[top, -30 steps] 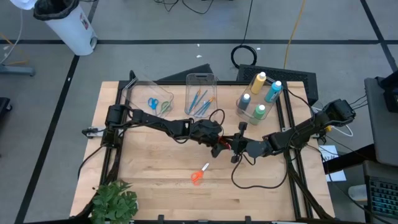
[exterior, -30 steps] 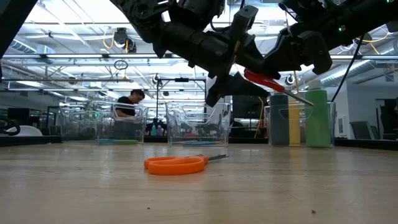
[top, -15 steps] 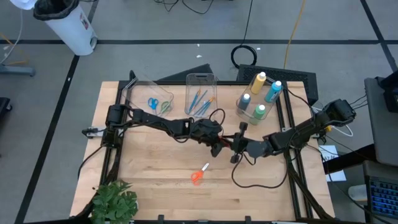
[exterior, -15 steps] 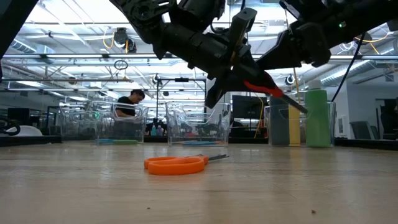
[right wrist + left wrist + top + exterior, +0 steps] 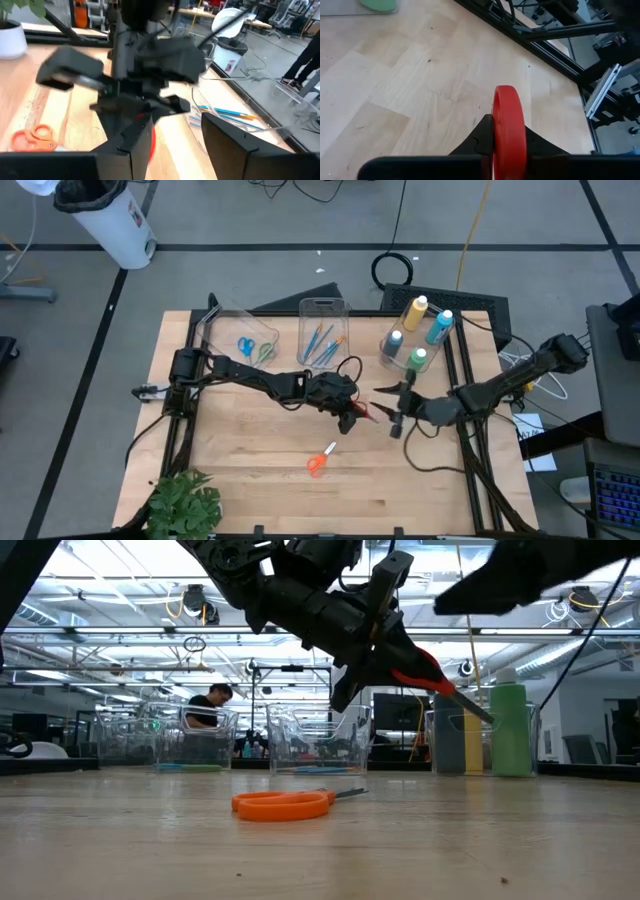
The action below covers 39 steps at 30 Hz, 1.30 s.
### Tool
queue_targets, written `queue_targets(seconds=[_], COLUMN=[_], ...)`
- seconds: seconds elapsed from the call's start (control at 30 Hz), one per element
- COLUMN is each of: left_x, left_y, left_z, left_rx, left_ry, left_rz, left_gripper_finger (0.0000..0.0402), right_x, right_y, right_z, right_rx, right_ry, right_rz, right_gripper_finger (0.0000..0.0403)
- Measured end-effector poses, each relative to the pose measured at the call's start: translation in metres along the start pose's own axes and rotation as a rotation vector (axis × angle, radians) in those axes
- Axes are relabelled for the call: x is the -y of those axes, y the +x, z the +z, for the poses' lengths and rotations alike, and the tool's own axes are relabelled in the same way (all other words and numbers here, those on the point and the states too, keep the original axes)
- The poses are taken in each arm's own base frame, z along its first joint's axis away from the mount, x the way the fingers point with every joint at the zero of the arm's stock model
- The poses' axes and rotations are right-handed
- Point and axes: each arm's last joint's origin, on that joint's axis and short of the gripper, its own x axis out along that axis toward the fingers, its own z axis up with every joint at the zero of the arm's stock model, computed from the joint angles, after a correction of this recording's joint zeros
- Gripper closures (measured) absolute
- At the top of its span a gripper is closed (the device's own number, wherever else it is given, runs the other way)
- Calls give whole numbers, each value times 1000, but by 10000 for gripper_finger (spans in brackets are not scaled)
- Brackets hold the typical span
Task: Pick & Place Paint Supplies
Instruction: Put the red scissors into the left transparent bin
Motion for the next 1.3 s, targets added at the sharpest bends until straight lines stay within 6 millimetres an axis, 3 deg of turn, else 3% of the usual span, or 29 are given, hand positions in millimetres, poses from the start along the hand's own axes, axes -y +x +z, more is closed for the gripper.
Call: queue_targets(seconds=[0.33,0.73,1.1,1.3], left_x=[2,2,4,4], left_y=[0,0,1,1], left_z=[0,1,-1,-1], left_rx=[15,27,19,18], left_ry=[6,19,27,28], left_rz=[-2,10,9,9], left_gripper_finger=[379,379,379,379], right_x=[32,50,59,61], right_y=[-21,-25,-31,-38], right_z=[-46,-59,-75,-74], right_rx=[195,234,280,340], right_ry=[129,206,229,233], right_rz=[147,440,423,481], right_gripper_finger=[259,286,305,310])
